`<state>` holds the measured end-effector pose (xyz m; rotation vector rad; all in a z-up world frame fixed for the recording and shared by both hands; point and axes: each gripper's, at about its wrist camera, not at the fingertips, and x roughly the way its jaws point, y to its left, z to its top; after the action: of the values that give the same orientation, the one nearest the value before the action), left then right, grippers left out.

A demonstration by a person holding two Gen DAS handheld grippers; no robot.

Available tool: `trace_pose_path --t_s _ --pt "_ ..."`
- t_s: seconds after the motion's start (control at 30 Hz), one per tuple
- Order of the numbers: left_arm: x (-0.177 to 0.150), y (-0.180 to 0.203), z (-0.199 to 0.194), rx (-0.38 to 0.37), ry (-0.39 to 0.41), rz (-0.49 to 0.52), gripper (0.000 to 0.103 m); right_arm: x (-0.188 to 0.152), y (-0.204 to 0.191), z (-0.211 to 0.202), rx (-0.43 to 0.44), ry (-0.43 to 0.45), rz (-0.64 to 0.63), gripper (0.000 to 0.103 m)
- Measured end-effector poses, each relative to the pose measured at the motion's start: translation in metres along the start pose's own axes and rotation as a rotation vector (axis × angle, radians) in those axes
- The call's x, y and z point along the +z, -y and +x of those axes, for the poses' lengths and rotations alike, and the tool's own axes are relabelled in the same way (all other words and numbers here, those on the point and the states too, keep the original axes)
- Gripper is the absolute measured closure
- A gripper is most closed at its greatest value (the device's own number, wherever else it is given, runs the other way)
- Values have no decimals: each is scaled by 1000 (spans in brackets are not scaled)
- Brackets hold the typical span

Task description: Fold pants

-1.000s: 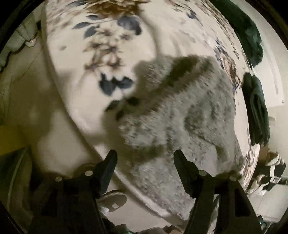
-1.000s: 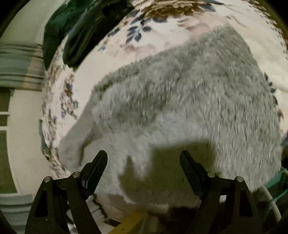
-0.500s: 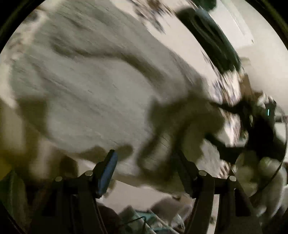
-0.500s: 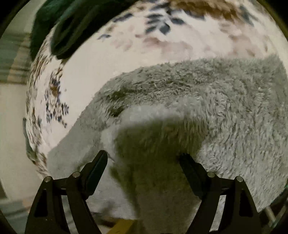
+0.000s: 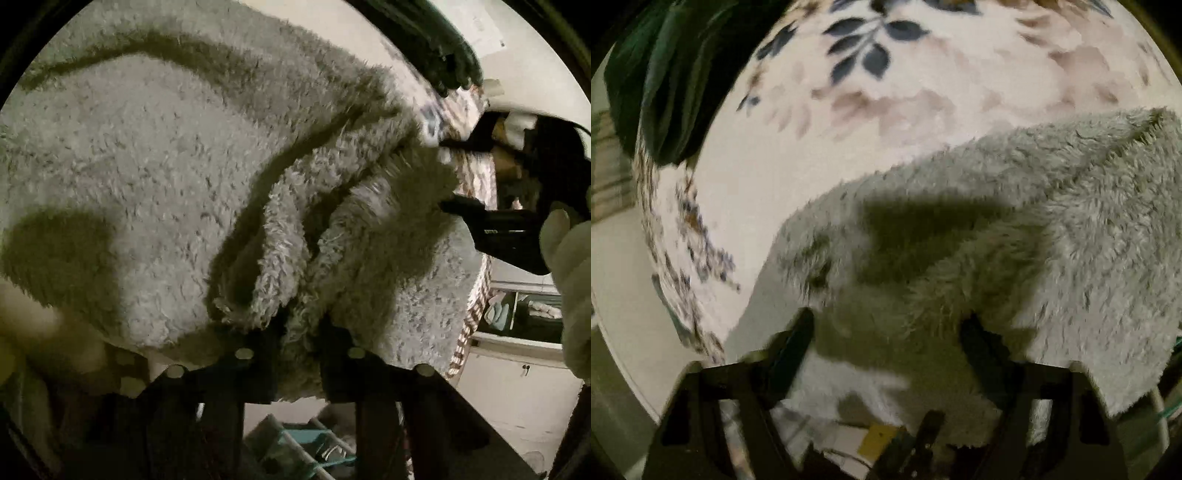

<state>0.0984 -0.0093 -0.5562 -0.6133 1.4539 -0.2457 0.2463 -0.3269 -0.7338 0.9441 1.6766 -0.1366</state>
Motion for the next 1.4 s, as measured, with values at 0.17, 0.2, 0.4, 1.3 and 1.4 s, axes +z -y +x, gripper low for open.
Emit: trace_pose_path --t_s 0.17,0.2,0.4,1.3,1.4 --pt "-6 10 -27 -32 61 22 92 -13 -3 -16 -52 76 -7 84" --pt "-7 11 -35 -46 67 14 92 -16 -4 -20 -50 86 -15 84" --pt "-9 8 -75 -74 123 -19 92 -34 -26 -46 -23 108 -92 84" --pt "53 -37 -109 29 121 -96 34 -75 71 -109 11 219 -251 14" --pt "83 0 -72 42 72 16 34 -55 119 -113 -71 244 -242 13"
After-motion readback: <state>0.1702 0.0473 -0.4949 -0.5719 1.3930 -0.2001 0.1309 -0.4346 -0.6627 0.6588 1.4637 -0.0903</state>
